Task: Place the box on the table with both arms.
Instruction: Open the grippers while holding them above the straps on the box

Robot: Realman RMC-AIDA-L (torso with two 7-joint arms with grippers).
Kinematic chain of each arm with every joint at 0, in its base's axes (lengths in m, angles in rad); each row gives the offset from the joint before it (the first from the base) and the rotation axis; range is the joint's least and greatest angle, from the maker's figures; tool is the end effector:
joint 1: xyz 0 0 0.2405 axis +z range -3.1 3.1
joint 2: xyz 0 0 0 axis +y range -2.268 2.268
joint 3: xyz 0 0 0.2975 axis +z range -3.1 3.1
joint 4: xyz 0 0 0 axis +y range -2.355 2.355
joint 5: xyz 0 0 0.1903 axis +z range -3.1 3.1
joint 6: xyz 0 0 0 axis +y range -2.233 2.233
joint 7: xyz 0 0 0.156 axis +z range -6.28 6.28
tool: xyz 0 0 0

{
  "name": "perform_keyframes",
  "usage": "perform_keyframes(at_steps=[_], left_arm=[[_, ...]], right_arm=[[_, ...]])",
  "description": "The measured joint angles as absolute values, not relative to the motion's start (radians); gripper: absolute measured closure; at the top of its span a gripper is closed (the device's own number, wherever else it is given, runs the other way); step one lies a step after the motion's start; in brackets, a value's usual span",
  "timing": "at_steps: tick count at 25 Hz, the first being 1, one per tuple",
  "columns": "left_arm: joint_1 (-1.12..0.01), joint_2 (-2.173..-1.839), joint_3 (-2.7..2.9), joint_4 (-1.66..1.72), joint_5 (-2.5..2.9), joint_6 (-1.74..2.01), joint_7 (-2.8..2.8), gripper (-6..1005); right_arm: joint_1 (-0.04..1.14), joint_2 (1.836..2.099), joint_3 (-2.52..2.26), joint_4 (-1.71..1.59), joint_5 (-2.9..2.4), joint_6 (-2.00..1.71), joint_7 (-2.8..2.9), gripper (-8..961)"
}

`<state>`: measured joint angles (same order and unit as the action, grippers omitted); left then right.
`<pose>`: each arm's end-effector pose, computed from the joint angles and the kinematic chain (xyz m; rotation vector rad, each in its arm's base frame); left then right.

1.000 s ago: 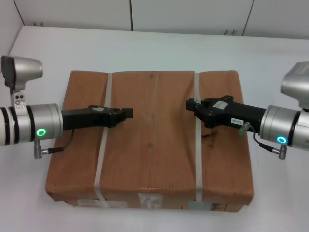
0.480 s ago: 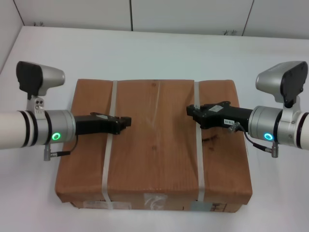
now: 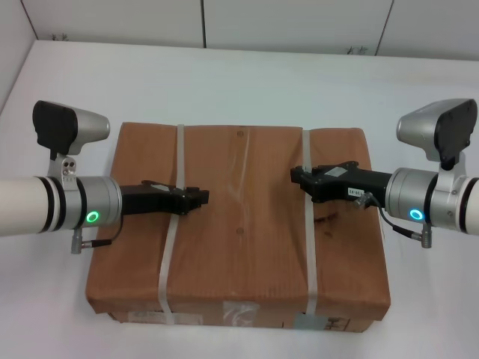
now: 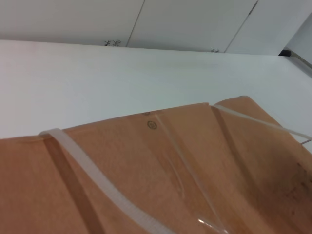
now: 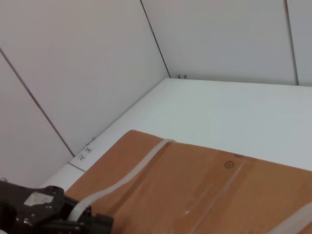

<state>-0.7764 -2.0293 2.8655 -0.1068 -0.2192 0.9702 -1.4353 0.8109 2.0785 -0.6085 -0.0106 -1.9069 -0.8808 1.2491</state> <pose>-0.3124 0.3810 -0.0950 -2.4268 -1.1982 -0.3724 0.2695 0.3885 -0.1281 -2.4688 1.0346 0.4838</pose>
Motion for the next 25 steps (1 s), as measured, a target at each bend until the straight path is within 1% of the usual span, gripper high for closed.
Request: perform_keyframes(at_steps=[4, 10, 13, 18, 21, 24, 25], left_arm=[[-0.776, -2.029, 2.865, -0.107, -0.219, 0.969, -1.435, 800], [-0.771, -2.029, 2.864, -0.107, -0.228, 0.971, -1.405, 727], [-0.770, -2.029, 2.864, -0.107, -0.229, 0.973, -1.392, 690], [-0.761, -2.031, 2.862, -0.107, -0.261, 0.974, -1.339, 519], [-0.759, -2.031, 2.862, -0.107, -0.263, 0.978, -1.338, 395], [-0.757, -2.031, 2.862, -0.107, -0.264, 0.978, -1.337, 287], [-0.756, -2.031, 2.862, -0.107, -0.264, 0.978, -1.337, 261]], right_arm=[[0.810, 2.079, -0.609, -0.011, -1.907, -0.884, 1.248, 865], [0.791, 2.079, -0.605, -0.020, -1.905, -0.889, 1.239, 832], [0.776, 2.079, -0.598, -0.027, -1.899, -0.891, 1.238, 725], [0.766, 2.078, -0.594, -0.031, -1.897, -0.892, 1.237, 535], [0.763, 2.078, -0.594, -0.031, -1.896, -0.892, 1.237, 410], [0.759, 2.078, -0.594, -0.031, -1.896, -0.893, 1.236, 164], [0.757, 2.078, -0.594, -0.031, -1.896, -0.894, 1.236, 144]])
